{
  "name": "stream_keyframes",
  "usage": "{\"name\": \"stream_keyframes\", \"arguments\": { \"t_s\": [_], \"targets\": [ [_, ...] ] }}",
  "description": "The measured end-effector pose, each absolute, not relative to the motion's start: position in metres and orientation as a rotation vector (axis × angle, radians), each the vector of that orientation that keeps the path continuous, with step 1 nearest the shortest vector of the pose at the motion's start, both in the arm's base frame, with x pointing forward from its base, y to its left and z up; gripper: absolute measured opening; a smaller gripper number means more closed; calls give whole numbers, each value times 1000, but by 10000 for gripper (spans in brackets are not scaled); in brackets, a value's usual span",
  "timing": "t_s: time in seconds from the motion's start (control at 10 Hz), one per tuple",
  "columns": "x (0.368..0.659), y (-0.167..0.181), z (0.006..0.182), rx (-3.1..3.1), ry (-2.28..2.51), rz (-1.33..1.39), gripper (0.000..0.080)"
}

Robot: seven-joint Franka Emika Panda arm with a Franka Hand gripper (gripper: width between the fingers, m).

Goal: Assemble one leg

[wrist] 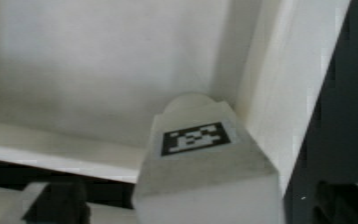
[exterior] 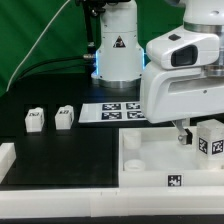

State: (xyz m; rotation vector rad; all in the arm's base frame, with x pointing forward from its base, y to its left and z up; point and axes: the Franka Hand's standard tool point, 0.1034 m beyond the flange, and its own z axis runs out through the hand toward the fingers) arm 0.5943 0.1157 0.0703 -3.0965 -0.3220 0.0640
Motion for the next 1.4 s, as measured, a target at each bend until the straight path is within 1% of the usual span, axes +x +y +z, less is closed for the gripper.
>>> {"name": "stream_keyframes", "arguments": {
  "t_s": [0.2, 0.6, 0.8, 1.1, 1.4],
  "targets": [
    [594, 116, 70, -3097, -322, 64, 288],
    [594, 116, 70, -3105, -195, 66, 291],
    [595, 117, 70, -3094, 259, 54, 291],
    [594, 107, 71, -3040, 742, 58, 294],
    [591, 91, 71, -2973, 1117, 59, 300]
  ]
}}
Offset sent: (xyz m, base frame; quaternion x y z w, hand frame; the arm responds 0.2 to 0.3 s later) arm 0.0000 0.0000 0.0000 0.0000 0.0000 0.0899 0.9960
